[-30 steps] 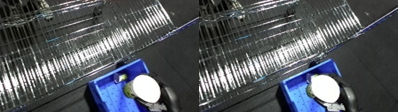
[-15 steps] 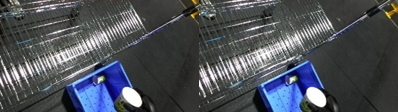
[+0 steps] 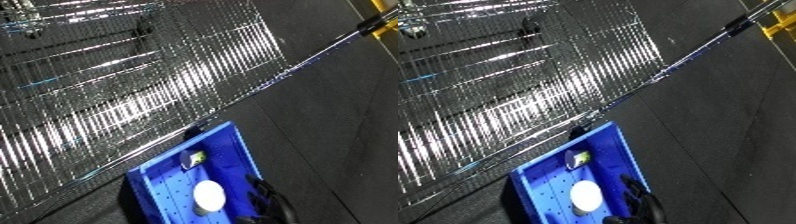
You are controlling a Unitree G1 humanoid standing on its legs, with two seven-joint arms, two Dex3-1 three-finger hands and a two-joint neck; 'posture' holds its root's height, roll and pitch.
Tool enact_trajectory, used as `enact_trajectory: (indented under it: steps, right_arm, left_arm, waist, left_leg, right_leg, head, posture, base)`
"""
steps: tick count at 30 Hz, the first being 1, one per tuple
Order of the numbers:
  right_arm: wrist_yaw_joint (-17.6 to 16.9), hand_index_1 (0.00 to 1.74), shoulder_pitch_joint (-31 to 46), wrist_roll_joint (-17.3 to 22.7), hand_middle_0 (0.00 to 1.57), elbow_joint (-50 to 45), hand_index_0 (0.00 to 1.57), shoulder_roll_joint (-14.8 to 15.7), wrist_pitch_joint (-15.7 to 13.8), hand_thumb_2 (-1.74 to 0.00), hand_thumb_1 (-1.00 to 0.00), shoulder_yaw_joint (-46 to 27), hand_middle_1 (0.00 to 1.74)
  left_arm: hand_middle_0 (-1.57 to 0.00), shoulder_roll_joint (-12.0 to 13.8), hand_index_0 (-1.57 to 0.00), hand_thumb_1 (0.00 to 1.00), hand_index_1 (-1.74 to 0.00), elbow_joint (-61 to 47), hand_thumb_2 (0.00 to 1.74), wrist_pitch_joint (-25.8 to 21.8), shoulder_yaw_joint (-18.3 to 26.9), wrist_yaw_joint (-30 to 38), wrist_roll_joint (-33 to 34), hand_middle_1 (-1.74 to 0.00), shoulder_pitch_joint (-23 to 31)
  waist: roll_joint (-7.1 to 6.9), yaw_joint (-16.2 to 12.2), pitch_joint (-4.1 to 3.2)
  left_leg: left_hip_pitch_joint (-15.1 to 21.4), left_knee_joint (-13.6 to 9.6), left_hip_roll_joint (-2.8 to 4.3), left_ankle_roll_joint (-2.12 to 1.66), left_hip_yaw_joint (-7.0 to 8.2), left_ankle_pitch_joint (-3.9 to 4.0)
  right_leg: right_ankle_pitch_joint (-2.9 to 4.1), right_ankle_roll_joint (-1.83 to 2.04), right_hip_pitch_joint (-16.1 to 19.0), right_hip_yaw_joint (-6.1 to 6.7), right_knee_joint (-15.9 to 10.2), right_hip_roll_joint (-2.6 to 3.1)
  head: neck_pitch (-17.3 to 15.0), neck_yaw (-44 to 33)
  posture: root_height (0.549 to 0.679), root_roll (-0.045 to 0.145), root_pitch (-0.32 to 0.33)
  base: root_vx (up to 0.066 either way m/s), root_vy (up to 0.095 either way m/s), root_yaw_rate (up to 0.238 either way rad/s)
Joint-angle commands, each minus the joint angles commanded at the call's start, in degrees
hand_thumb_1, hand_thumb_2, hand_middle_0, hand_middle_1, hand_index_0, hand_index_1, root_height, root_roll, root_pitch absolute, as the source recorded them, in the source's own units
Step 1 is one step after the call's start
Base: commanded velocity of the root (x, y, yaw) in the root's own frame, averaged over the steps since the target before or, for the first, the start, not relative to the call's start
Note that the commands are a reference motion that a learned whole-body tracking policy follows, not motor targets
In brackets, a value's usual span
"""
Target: Pick up the object and place it into the box
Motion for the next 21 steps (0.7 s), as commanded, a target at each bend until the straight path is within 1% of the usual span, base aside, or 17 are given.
enact_trajectory:
  steps: [5, 8, 10, 12, 15, 17, 21]
  right_arm:
    - [1.06, 0.0, 0.34, -0.57, 0.0, -0.95, 0.0, 1.11, -0.22, 0.0, 0.0, 0.61, 0.0]
    - [2.05, 0.0, 0.53, -0.91, 0.0, -1.62, 0.0, 1.74, 0.5, 0.0, 0.0, 0.95, 0.0]
    - [2.71, 0.0, 0.67, -1.99, 0.0, -2.11, 0.0, 2.12, 0.83, 0.0, 0.0, 1.43, 0.0]
    - [3.19, 0.0, 0.73, -3.69, 0.0, -2.55, 0.0, 2.51, 0.79, 0.0, 0.0, 2.25, 0.0]
    - [3.56, 0.0, 0.73, -5.82, 0.0, -3.36, 0.0, 3.28, 1.01, 0.0, 0.0, 3.66, 0.0]
    - [3.77, 0.0, 0.81, -6.5, 0.0, -4.13, 0.0, 3.96, 1.28, 0.0, 0.0, 4.4, 0.0]
    - [3.52, 0.0, 0.69, -6.93, 0.0, -5.96, 0.0, 5.2, 1.65, 0.0, 0.0, 5.82, 0.0]
  left_arm:
    - [0.0, 0.28, 0.0, 0.0, 0.0, 0.27, 0.0, 0.47, 0.33, 0.17, 0.25, 0.0, -0.35]
    - [0.0, 0.58, 0.0, 0.0, 0.0, 0.24, 0.0, 0.81, 0.5, 0.26, 0.2, 0.0, -0.61]
    - [0.0, 0.81, 0.0, 0.0, 0.0, 0.34, 0.0, 0.94, 0.69, 0.14, 0.2, 0.0, -0.77]
    - [0.0, 0.99, 0.0, 0.0, 0.0, 0.57, 0.0, 0.95, 0.86, -0.08, 0.19, 0.0, -1.0]
    - [0.0, 1.4, 0.0, 0.0, 0.0, 0.81, 0.0, 1.21, 1.15, -0.35, 0.5, 0.0, -1.61]
    - [0.0, 1.86, 0.0, 0.0, 0.0, 0.66, 0.0, 1.59, 1.38, -0.39, 1.06, 0.0, -2.16]
    - [0.0, 2.86, 0.0, 0.0, 0.0, 0.35, 0.0, 2.54, 1.51, -0.15, 1.84, 0.0, -3.84]
  waist:
    - [-0.45, 0.03, 0.0]
    - [-0.78, 0.09, 0.0]
    - [-1.02, 0.17, 0.0]
    - [-1.29, 0.29, 0.0]
    - [-1.87, 0.58, 0.0]
    - [-2.35, 0.88, 0.0]
    - [-3.15, 1.41, 0.0]
  left_leg:
    - [0.24, -0.24, 0.04, -0.01, -0.24, 0.28]
    - [0.6, -0.57, 0.17, -0.08, -0.42, 0.47]
    - [0.83, -0.68, 0.22, -0.14, -0.56, 0.54]
    - [1.02, -0.66, 0.26, -0.19, -0.68, 0.57]
    - [1.35, -0.5, 0.39, -0.26, -0.86, 0.6]
    - [1.53, -0.54, 0.53, -0.29, -0.99, 0.73]
    - [1.42, -0.87, 0.83, -0.36, -1.22, 1.28]
  right_leg:
    - [-0.19, -0.05, 0.37, 0.03, 0.15, 0.35]
    - [-0.29, -0.01, 0.78, 0.01, 0.1, 0.51]
    - [-0.45, -0.07, 1.12, -0.03, 0.13, 0.62]
    - [-0.66, -0.18, 1.42, -0.05, 0.26, 0.73]
    - [-0.91, -0.34, 1.97, -0.12, 0.43, 0.8]
    - [-0.99, -0.33, 2.36, -0.24, 0.36, 0.78]
    - [-0.9, -0.12, 2.56, -0.59, -0.05, 0.79]
  head:
    - [-3.28, -2.28]
    - [-5.4, -4.21]
    - [-7.16, -6.58]
    - [-9.2, -9.62]
    - [-12.79, -16.44]
    - [-13.4, -21.17]
    - [-13.66, -30.5]
  posture:
    - [0.65, 0.076, 0.091]
    - [0.65, 0.075, 0.087]
    - [0.65, 0.075, 0.084]
    - [0.65, 0.075, 0.08]
    - [0.65, 0.075, 0.072]
    - [0.65, 0.074, 0.069]
    - [0.651, 0.071, 0.072]
  base:
    - [-0.015, -0.011, 0.016]
    - [-0.018, -0.013, 0.029]
    - [-0.015, -0.013, 0.041]
    - [-0.015, -0.014, 0.056]
    - [-0.012, -0.039, 0.094]
    - [-0.018, -0.076, 0.129]
    - [-0.027, -0.076, 0.122]
